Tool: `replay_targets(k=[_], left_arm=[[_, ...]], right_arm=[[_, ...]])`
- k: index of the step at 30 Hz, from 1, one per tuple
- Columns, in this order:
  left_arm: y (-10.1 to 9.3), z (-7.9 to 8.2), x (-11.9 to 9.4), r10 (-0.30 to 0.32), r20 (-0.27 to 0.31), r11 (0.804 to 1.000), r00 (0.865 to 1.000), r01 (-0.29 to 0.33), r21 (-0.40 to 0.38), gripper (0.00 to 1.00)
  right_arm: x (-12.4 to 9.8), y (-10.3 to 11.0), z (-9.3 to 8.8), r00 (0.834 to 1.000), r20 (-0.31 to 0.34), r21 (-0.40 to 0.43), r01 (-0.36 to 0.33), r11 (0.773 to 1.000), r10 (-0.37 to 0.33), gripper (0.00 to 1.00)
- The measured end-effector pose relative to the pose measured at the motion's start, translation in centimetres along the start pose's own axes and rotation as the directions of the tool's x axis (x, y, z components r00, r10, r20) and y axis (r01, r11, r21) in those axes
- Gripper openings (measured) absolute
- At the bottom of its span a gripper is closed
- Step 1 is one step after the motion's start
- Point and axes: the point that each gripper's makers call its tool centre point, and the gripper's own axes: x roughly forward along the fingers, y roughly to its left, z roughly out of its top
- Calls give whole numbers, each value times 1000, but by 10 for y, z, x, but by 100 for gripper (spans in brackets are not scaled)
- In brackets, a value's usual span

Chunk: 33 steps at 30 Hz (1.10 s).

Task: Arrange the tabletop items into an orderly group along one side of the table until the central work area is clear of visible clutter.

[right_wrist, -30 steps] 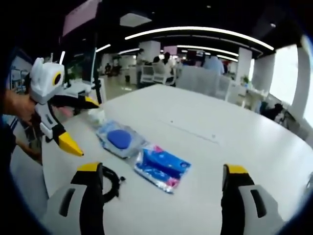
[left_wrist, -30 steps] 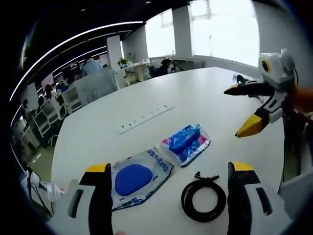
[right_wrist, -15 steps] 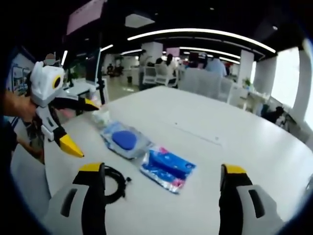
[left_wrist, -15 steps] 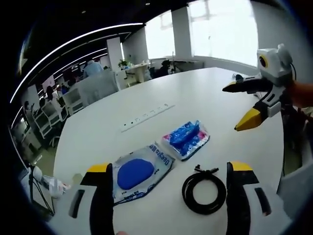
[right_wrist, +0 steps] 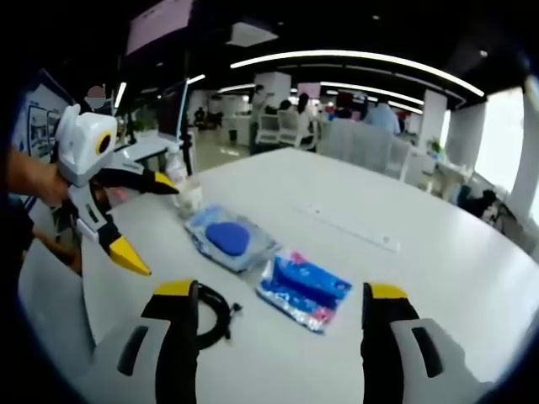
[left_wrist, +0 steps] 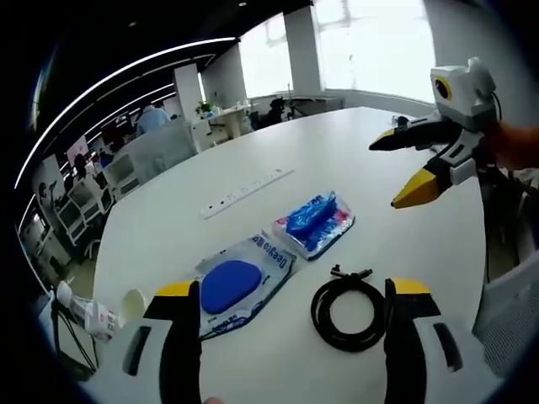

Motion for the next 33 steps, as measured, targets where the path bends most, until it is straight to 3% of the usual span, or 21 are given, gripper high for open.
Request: replay_targets(k=[16, 33], left_arm=[[-4, -17, 1, -4, -29, 1000, 1000, 5, 11, 77], [-17, -23, 11, -67, -46, 997, 997, 68, 27, 52]], right_arm=[[8, 20, -22, 998, -34, 1, -59, 998, 59, 59], [18, 32, -38, 991, -83, 15, -105, 994, 106, 37]])
